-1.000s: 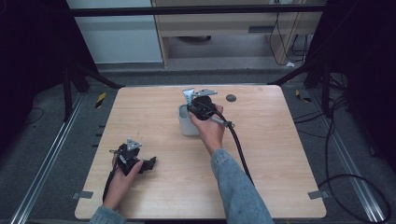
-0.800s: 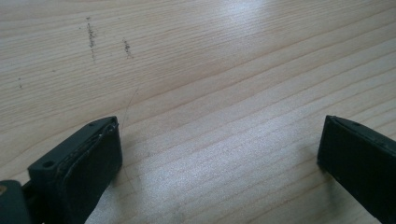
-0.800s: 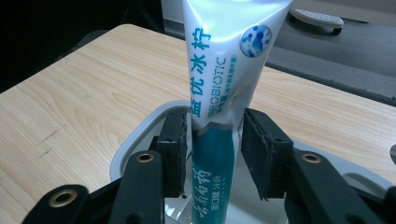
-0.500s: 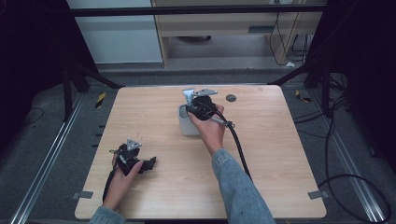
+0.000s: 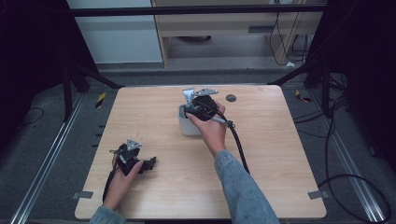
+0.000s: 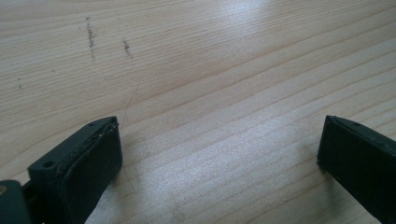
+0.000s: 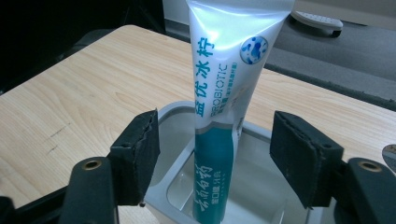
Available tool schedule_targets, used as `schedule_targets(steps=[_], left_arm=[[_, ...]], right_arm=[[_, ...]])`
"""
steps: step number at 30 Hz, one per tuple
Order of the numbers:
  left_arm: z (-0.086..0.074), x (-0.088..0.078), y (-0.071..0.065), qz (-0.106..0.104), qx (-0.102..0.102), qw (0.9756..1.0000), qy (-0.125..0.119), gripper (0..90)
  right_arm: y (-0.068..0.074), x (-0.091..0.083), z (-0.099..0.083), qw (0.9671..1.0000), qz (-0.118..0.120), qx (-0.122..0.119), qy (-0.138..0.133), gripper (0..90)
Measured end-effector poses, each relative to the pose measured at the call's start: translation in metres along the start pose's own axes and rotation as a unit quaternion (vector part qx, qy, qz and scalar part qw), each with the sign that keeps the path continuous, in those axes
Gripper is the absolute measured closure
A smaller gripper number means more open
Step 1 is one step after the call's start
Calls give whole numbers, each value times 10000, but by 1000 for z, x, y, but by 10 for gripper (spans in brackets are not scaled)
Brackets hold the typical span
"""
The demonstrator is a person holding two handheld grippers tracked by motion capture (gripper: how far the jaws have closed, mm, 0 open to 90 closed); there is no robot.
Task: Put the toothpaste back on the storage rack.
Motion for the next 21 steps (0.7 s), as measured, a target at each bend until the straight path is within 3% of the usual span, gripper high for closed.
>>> schedule_targets(steps=[5, 14, 21], left_arm=[[0, 0, 0, -2, 0, 10000, 0, 0], [0, 0, 0, -8, -10, 10000, -9, 0], [0, 0, 0, -8, -11, 10000, -10, 0]], right_arm=[[-2, -4, 0, 10000, -45, 7, 26, 288], [-2, -8, -2, 9999, 81, -26, 122, 175], [-3, -16, -2, 9998, 14, -46, 196, 145]])
Point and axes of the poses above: each handheld gripper's, and its own axes: x roughly forward along the jaws, z roughly out of its top, y roughly to its left, the point moved 3 cm from there along x, roughly forward along the jaws, and after that the axes turned 15 degrees about z, right-handed, at the moved point
